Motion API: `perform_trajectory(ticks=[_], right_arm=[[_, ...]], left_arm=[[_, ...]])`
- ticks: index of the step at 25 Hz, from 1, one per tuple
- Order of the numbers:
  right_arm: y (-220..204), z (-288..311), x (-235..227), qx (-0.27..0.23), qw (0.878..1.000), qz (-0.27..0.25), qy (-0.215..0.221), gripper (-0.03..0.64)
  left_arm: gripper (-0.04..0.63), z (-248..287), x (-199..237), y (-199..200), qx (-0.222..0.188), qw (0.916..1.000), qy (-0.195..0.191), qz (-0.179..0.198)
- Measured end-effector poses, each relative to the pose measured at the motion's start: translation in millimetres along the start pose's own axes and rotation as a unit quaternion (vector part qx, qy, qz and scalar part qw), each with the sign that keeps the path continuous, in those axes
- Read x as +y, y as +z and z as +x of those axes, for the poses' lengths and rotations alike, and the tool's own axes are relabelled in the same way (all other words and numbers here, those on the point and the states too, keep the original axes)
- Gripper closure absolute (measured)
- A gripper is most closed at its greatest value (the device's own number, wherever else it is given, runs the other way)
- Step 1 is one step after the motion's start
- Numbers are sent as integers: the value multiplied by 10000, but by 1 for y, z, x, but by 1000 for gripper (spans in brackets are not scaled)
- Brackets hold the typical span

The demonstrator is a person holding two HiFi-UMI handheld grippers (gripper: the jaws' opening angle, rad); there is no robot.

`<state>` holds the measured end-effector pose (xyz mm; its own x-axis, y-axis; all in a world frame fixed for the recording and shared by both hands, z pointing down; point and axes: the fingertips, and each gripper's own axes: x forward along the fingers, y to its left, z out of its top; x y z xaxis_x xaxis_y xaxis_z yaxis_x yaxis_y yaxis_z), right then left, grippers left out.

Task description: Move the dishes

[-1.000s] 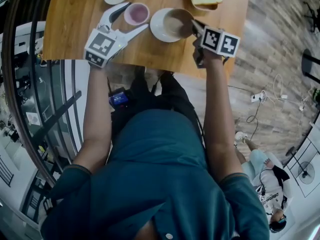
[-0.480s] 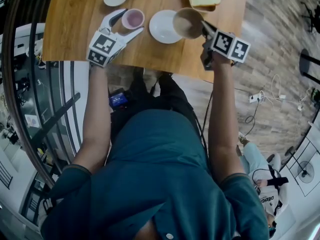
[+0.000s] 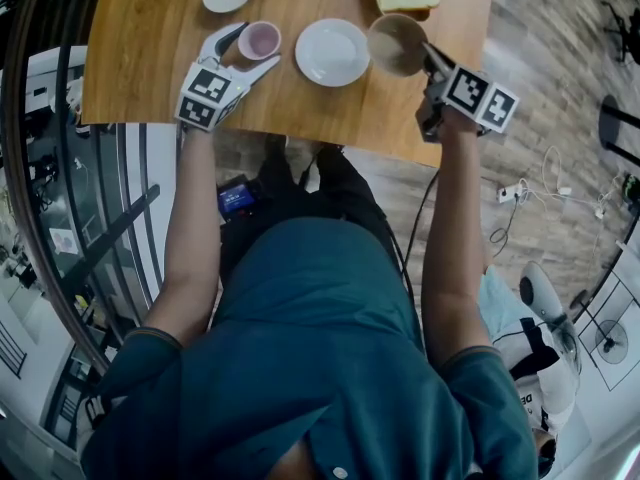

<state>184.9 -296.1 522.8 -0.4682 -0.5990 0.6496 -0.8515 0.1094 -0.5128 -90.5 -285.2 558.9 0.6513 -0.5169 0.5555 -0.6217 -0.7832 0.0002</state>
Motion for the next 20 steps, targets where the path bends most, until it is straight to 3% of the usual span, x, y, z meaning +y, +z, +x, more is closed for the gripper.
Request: perform_trajectory(ticks=[20], right_arm=[[-14,-2,-65,-9,9974,534,-488,589]], left_arm=[[234,7,6,-23,205,9997,119,-9]])
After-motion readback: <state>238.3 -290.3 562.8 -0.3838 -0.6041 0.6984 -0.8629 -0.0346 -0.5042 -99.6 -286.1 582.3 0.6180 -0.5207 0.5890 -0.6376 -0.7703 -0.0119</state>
